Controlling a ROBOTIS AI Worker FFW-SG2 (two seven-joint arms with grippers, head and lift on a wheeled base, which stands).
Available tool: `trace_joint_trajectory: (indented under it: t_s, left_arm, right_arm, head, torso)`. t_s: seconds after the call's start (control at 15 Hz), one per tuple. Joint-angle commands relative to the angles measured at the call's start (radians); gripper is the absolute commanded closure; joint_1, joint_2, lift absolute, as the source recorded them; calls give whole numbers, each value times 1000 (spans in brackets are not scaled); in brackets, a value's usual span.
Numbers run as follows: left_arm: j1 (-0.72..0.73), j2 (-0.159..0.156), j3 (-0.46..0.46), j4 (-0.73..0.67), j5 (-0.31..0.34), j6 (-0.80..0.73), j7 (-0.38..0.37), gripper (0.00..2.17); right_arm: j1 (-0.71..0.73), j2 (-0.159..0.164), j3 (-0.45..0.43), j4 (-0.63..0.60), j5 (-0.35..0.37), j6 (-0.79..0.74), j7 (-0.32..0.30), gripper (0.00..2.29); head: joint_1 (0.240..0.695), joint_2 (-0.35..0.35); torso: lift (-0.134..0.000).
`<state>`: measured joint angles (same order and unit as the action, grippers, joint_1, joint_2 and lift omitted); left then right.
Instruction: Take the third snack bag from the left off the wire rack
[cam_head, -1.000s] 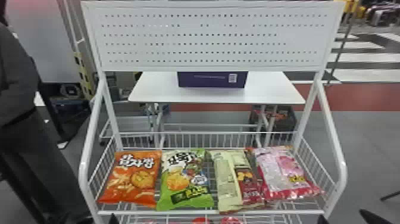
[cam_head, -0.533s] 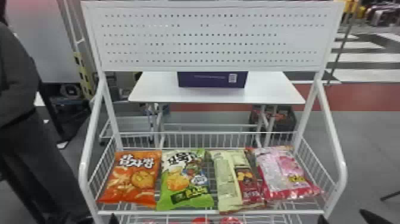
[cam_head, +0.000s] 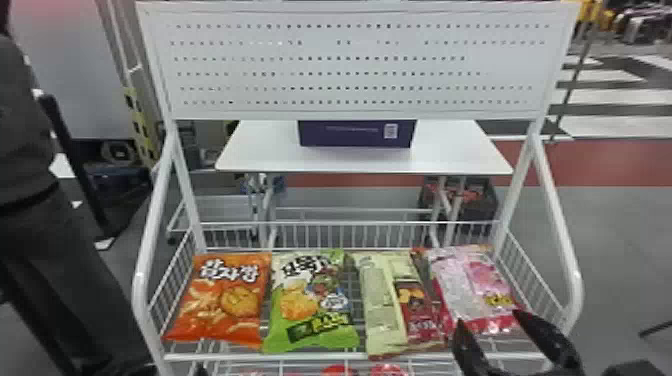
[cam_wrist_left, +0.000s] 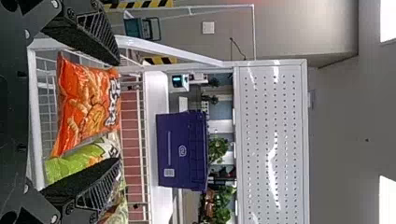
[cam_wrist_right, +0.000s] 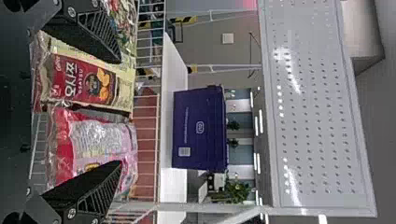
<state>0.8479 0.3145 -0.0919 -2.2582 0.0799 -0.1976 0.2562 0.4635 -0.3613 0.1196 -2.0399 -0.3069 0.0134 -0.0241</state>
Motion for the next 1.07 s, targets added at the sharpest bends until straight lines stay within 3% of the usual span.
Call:
trace_joint_trajectory:
  t_s: [0.0,0.33,0.53,0.87,1.0]
  left_arm:
    - [-4,0,-3,5,0,1,0,167]
    - [-7,0,-3,19,1,-2,2,167]
    - [-24,3,-3,32,9,-2,2,167]
    - [-30,6,-11,39,9,-6,2,167]
    - [-30,8,-11,37,9,-6,2,167]
  right_arm:
    - [-163,41,78,110,22,102,0,130]
    - [-407,107,170,374,26,195,10,130]
    - [-485,140,219,452,26,244,32,134]
    - [-543,148,259,487,28,348,52,194]
    - [-545,147,258,487,28,369,58,336]
  head:
    - [499,0]
    - [499,0]
    - [499,0]
    - [499,0]
    - [499,0]
  torso:
    - [0]
    - [0]
    - [0]
    - [0]
    - [0]
